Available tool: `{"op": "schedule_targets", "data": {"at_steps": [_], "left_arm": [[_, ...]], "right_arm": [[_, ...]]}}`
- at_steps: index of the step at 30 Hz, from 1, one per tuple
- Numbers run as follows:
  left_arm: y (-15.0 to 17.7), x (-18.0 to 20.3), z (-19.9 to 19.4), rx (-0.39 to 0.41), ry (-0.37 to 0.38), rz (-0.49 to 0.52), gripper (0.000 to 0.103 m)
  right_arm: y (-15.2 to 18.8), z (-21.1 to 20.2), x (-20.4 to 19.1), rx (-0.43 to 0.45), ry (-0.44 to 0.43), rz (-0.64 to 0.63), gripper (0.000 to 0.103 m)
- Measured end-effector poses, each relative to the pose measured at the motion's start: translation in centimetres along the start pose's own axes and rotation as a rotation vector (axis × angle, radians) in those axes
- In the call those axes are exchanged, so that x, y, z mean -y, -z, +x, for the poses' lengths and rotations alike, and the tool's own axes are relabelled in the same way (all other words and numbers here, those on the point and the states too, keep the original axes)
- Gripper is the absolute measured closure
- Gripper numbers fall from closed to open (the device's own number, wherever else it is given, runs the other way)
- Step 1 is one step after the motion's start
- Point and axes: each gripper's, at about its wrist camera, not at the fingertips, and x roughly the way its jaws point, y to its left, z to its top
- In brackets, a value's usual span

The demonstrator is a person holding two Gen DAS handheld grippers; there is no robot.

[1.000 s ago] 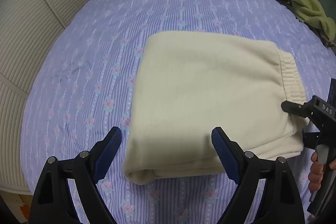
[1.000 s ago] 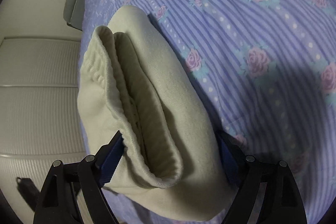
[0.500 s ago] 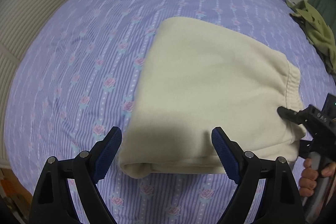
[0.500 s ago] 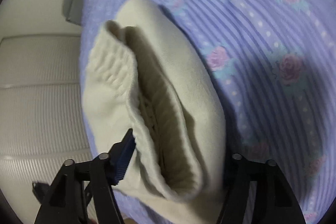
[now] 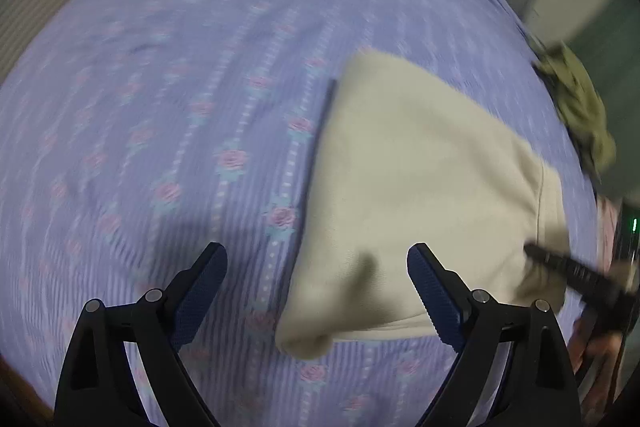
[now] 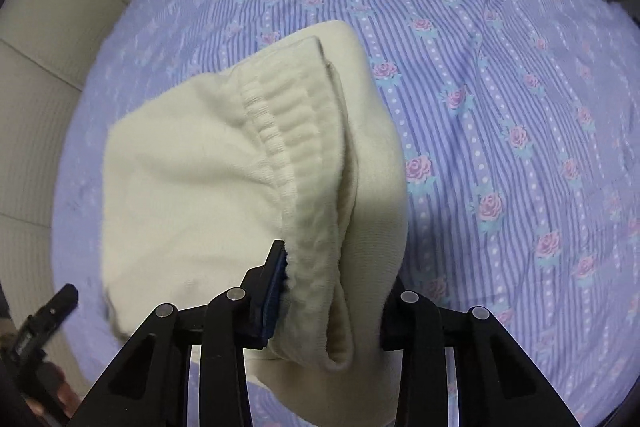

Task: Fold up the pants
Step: 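Lift the bundle with the right gripper while the left gripper grasps its other end, then carry the folded bundle with both grippers toward the bed corner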

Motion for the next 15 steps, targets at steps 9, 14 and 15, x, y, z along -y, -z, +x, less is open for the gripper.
{"op": "schedule_targets", "data": {"at_steps": [9, 14, 15], "left_arm": [[-3.9, 0.1, 6.7, -0.11, 0.242, 0.031, 0.017], [-4.4, 0.8, 7.8, -0.171, 0.322, -0.019, 0.04], [-4.3, 1.0, 6.4, -0.151, 0.352, -0.028, 0.045]], "right_arm": [[-0.2, 0.7, -0.3, -0.001, 0.035, -0.036, 0.068], [-0.4, 1.7, -0.4, -0.002, 0.029, -0.025, 0.067], [-0.5, 1.6, -0.3, -0.004, 0.023, -0.018, 0.067]]}}
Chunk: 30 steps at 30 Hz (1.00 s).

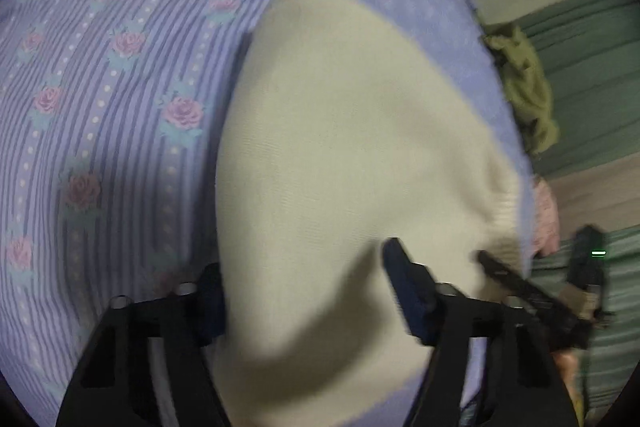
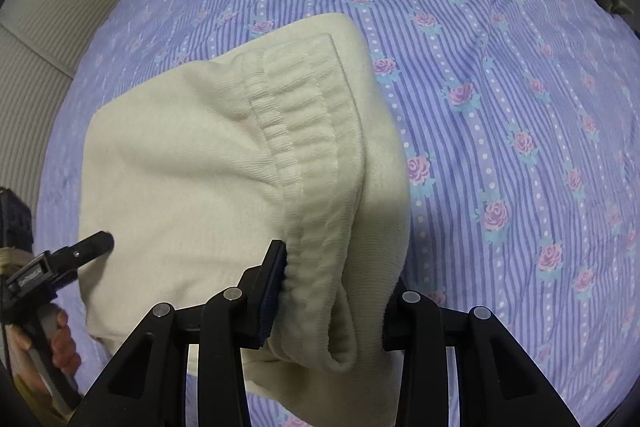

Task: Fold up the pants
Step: 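Carry the folded bundle with both grippers toward the bed corner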

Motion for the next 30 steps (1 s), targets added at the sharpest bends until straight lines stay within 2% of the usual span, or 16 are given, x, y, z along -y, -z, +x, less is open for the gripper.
{"op": "schedule_targets", "data": {"at_steps": [2, 3, 5, 8, 11, 13, 15, 17, 20, 23, 25, 30], "left_arm": [[0.9, 1.7, -2.6, 0.059, 0.093, 0.054, 0.045], [1.0, 2.2, -2.8, 0.067, 0.105, 0.09, 0.044], [0.8, 2.5, -2.0, 0.041, 0.057, 0.132, 0.043], [-0.9, 0.4, 1.9, -0.065, -0.074, 0.055, 0.044], [-2.0, -0.5, 3.4, -0.105, -0.05, -0.015, 0.042], [-2.2, 0.0, 3.5, -0.109, -0.071, -0.034, 0.043], [-2.0, 1.4, 2.7, -0.084, -0.113, -0.001, 0.064], [-1.3, 2.6, 1.2, -0.042, -0.131, 0.039, 0.07], [-0.7, 4.8, -1.1, 0.021, -0.15, 0.072, 0.073], [0.4, 8.1, -3.6, 0.073, -0.233, 0.203, 0.073], [0.9, 9.5, -5.1, 0.092, -0.262, 0.25, 0.073], [3.2, 12.1, -10.4, 0.162, -0.255, 0.26, 0.074]], "right_arm": [[-0.1, 0.0, 0.1, -0.004, -0.001, 0.0, 0.067], [-0.2, 0.1, 0.0, -0.005, 0.001, -0.001, 0.067], [0.3, -0.2, 0.8, -0.008, -0.014, 0.015, 0.066], [0.4, 0.0, 1.8, -0.022, -0.048, 0.055, 0.064], [0.2, 0.1, 1.2, -0.014, -0.022, 0.022, 0.062], [0.2, 0.3, 1.5, -0.012, -0.032, 0.035, 0.061], [0.2, 0.5, 2.2, -0.019, -0.065, 0.076, 0.061], [0.2, -0.1, 2.1, -0.008, -0.075, 0.074, 0.063], [0.7, -2.3, 0.7, 0.041, -0.046, 0.015, 0.067], [1.2, -5.1, -0.9, 0.103, -0.036, -0.043, 0.069], [1.7, -7.1, -1.7, 0.135, -0.04, -0.078, 0.07], [3.7, -12.7, -2.4, 0.206, -0.077, -0.14, 0.07]]}}
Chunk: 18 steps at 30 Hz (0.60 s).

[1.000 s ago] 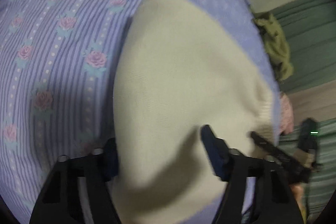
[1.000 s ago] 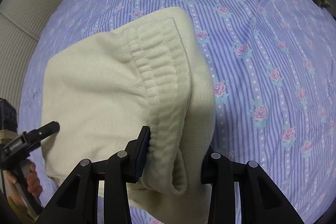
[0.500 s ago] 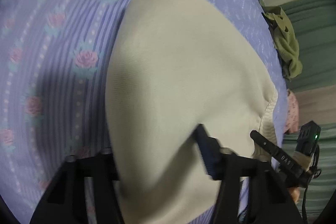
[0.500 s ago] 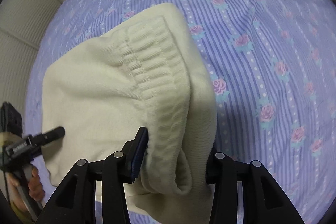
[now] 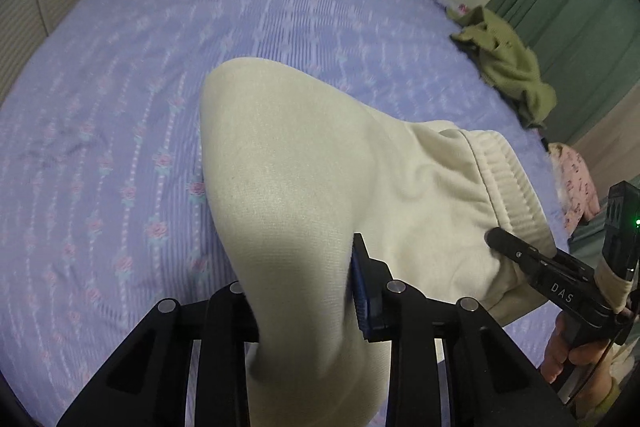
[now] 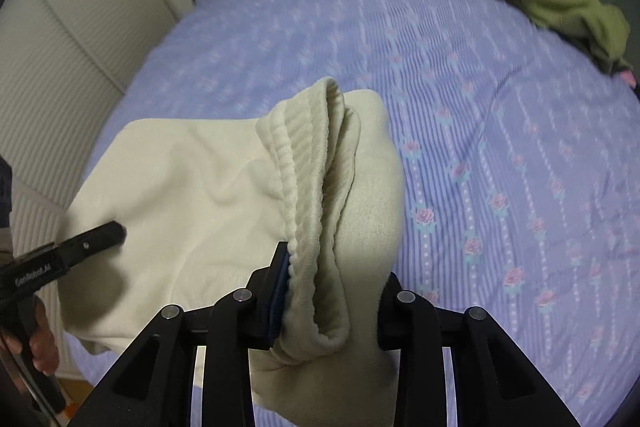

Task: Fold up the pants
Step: 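Carry the folded bundle with both grippers toward the bed corner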

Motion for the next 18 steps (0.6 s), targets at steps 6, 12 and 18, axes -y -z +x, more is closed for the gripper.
{"op": "schedule_targets", "data": {"at_steps": [6, 12, 18], "left_arm": [[2.8, 2.2, -7.4, 0.1, -0.039, 0.004, 0.073], [5.5, 3.7, -13.0, 0.185, -0.084, -0.012, 0.073], [7.1, 3.0, -16.7, 0.258, -0.091, 0.012, 0.073]], "right_arm": [[0.9, -6.8, -2.3, 0.08, -0.022, -0.075, 0.07], [1.5, -11.9, -3.3, 0.126, -0.045, -0.137, 0.07], [2.3, -15.3, -5.8, 0.175, -0.036, -0.177, 0.07]]}}
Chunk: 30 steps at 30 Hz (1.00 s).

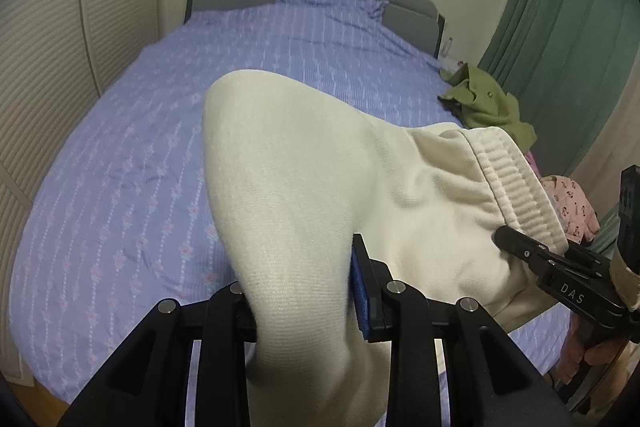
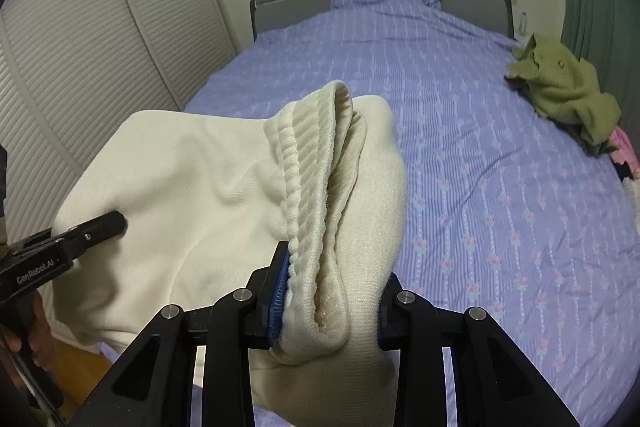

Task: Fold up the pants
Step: 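Carry the folded bundle with both grippers toward the bed corner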

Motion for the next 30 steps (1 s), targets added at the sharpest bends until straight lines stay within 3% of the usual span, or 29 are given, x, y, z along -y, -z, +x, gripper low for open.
{"op": "schedule_targets", "data": {"at_steps": [5, 9, 15, 22, 30], "left_arm": [[0.1, -4.3, -2.8, 0.028, 0.034, 0.049, 0.073], [-0.2, -8.4, -4.7, 0.016, 0.062, 0.117, 0.073], [0.3, -13.5, -6.9, -0.014, 0.063, 0.132, 0.073], [3.2, -20.0, -7.7, -0.05, 0.013, -0.019, 0.073], [5.7, -27.6, -7.6, -0.091, -0.026, -0.084, 0.073]], "right_arm": [[0.5, -1.6, -5.4, 0.034, 0.045, -0.016, 0.07], [1.5, -2.1, -10.1, 0.049, 0.082, 0.05, 0.07], [2.5, -1.5, -16.3, 0.04, 0.087, 0.081, 0.07], [3.8, 0.9, -21.8, -0.014, 0.03, 0.002, 0.07], [4.4, 4.8, -27.6, -0.098, -0.036, -0.043, 0.07]]}}
